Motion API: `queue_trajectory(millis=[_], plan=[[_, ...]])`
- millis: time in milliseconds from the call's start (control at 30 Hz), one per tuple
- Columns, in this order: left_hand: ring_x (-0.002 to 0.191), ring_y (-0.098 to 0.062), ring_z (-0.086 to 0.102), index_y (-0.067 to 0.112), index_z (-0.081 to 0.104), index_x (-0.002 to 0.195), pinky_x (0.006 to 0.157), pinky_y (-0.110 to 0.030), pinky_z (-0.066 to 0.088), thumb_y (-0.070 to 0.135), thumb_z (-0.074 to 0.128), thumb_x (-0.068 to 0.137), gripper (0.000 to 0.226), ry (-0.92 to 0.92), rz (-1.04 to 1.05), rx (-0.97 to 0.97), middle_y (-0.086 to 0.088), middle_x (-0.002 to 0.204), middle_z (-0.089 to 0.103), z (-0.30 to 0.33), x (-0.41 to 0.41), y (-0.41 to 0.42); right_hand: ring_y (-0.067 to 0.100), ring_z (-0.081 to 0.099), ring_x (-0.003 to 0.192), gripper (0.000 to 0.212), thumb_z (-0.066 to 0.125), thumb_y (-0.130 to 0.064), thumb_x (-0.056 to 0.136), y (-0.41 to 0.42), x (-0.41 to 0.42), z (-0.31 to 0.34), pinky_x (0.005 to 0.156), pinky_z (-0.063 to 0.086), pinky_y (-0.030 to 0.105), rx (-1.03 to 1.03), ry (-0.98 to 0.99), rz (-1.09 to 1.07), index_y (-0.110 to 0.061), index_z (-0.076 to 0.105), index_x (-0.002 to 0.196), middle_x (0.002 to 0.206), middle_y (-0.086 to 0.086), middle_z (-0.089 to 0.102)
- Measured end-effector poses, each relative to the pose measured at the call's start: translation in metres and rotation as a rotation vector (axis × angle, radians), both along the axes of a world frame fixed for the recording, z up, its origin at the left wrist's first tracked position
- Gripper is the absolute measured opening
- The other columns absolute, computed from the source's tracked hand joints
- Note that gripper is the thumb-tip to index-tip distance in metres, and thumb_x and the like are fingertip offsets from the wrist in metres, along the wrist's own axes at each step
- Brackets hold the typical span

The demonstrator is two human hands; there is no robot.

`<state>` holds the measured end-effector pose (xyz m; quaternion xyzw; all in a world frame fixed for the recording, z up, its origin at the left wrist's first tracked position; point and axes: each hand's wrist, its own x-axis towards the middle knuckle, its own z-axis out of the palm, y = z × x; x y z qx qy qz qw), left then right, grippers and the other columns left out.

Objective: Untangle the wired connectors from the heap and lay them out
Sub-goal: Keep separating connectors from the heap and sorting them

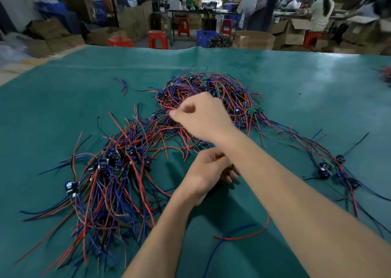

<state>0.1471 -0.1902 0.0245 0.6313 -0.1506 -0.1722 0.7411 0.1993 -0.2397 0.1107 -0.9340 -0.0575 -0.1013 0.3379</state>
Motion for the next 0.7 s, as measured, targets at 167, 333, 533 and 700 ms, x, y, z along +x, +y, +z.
queue_trajectory(millis=[167,333,533,700], plan=[[0.054,-0.010,0.057,0.001,0.063,0.093,0.051,-0.016,0.045,-0.003,0.047,0.098,0.017,0.041,0.014,0.016,-0.013,0.074,0.068,-0.001,0.003,-0.002,0.033,0.066,0.107,0.021,0.069,-0.026,0.085,-0.076,0.026,-0.034,0.092,0.056,0.042,-0.321,0.119,-0.313,-0.023,0.072,0.105,0.114,0.008,0.071],[0.055,-0.009,0.057,0.000,0.063,0.095,0.051,-0.016,0.045,-0.004,0.045,0.099,0.019,0.053,0.020,0.012,-0.011,0.074,0.067,-0.001,0.002,-0.001,0.035,0.063,0.106,0.019,0.075,-0.020,0.084,-0.111,0.031,-0.059,0.082,0.048,0.035,-0.282,0.134,-0.369,-0.026,0.068,0.101,0.115,0.012,0.068],[0.055,-0.009,0.058,0.002,0.062,0.094,0.052,-0.016,0.046,-0.004,0.045,0.099,0.019,0.073,0.034,0.007,-0.012,0.074,0.067,0.000,0.003,-0.001,0.017,0.067,0.061,0.017,0.080,-0.005,0.069,-0.134,0.023,-0.048,0.062,0.053,0.025,0.161,0.077,-0.458,-0.018,0.075,0.077,0.070,0.005,0.074],[0.055,-0.010,0.060,0.001,0.061,0.100,0.053,-0.017,0.047,-0.001,0.044,0.101,0.017,0.080,0.044,-0.017,-0.011,0.074,0.070,-0.003,0.004,-0.002,0.012,0.063,0.050,0.016,0.081,0.004,0.073,-0.142,-0.017,-0.036,0.044,0.044,0.020,0.665,0.059,-0.380,-0.008,0.076,0.082,0.066,0.008,0.072]])
